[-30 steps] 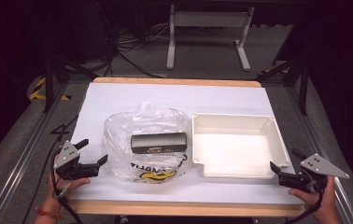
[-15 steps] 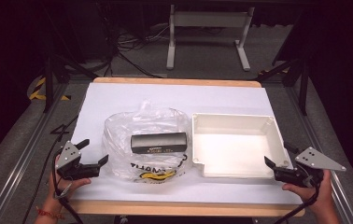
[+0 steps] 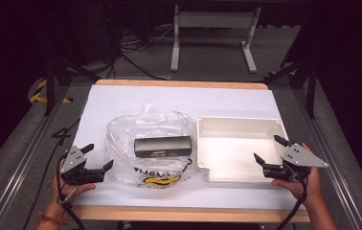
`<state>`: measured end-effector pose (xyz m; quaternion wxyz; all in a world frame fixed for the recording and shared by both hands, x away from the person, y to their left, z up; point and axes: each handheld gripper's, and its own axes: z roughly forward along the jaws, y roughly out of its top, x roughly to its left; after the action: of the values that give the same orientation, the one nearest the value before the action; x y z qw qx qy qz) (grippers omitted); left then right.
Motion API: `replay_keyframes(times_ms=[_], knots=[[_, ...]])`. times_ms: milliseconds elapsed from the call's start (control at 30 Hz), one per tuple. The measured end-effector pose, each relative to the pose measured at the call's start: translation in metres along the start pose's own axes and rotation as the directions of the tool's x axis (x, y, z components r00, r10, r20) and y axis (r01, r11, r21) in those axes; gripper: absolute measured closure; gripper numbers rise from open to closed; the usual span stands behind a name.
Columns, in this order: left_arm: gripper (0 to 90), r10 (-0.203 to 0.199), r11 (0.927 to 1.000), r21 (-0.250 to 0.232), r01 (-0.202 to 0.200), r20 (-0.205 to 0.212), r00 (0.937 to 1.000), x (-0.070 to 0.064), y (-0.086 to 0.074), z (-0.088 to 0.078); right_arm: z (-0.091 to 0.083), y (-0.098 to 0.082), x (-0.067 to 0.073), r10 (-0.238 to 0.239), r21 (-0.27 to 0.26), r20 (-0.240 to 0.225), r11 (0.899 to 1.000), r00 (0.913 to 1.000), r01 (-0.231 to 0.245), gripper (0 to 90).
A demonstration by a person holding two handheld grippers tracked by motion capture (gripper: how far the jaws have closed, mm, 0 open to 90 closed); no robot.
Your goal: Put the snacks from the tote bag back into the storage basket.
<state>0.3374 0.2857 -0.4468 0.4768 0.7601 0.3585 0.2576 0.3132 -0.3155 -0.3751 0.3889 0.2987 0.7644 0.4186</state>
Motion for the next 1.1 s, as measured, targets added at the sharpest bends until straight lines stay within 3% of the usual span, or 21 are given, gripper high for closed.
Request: replay_keyframes(times_ms=[200, 267, 333, 467, 733, 900, 1100], knots=[[8.2, -0.002, 1.0, 0.004, 0.002, -0.001, 1.0, -0.001, 0.0, 0.001, 0.015, 0.004, 0.002, -0.032, 0.024, -0.011, 0.999, 0.9994, 0.032, 18.0], [8.1, 0.002, 1.0, 0.002, -0.002, 0.0, 1.0, -0.001, 0.0, 0.0, 0.016, 0.008, 0.002, -0.025, 0.044, 0.013, 0.999, 0.9996, 0.024, 18.2], [8.1, 0.001, 1.0, 0.002, -0.001, 0.001, 1.0, -0.001, 0.0, 0.0, 0.014, 0.012, 0.006, -0.014, 0.039, 0.001, 0.999, 0.9999, 0.014, 17.8], [8.1, 0.004, 1.0, 0.003, -0.004, 0.003, 1.0, -0.001, 0.0, 0.001, 0.016, 0.017, 0.014, -0.03, 0.058, -0.029, 0.998, 0.9991, 0.032, 17.2], [8.1, 0.002, 1.0, 0.003, -0.002, 0.006, 1.0, -0.001, 0.0, 0.001, 0.029, 0.026, 0.025, -0.032, 0.054, -0.106, 0.998, 0.9938, 0.038, 16.9], [8.1, 0.004, 1.0, 0.005, -0.005, 0.01, 0.9999, -0.001, 0.0, 0.001, 0.037, 0.034, 0.031, -0.05, 0.051, -0.132, 0.997, 0.99, 0.057, 16.5], [8.1, 0.005, 1.0, 0.005, -0.005, 0.01, 0.9999, -0.001, 0.0, 0.001, 0.05, 0.048, 0.041, -0.094, 0.049, -0.196, 0.993, 0.9761, 0.106, 17.4]])
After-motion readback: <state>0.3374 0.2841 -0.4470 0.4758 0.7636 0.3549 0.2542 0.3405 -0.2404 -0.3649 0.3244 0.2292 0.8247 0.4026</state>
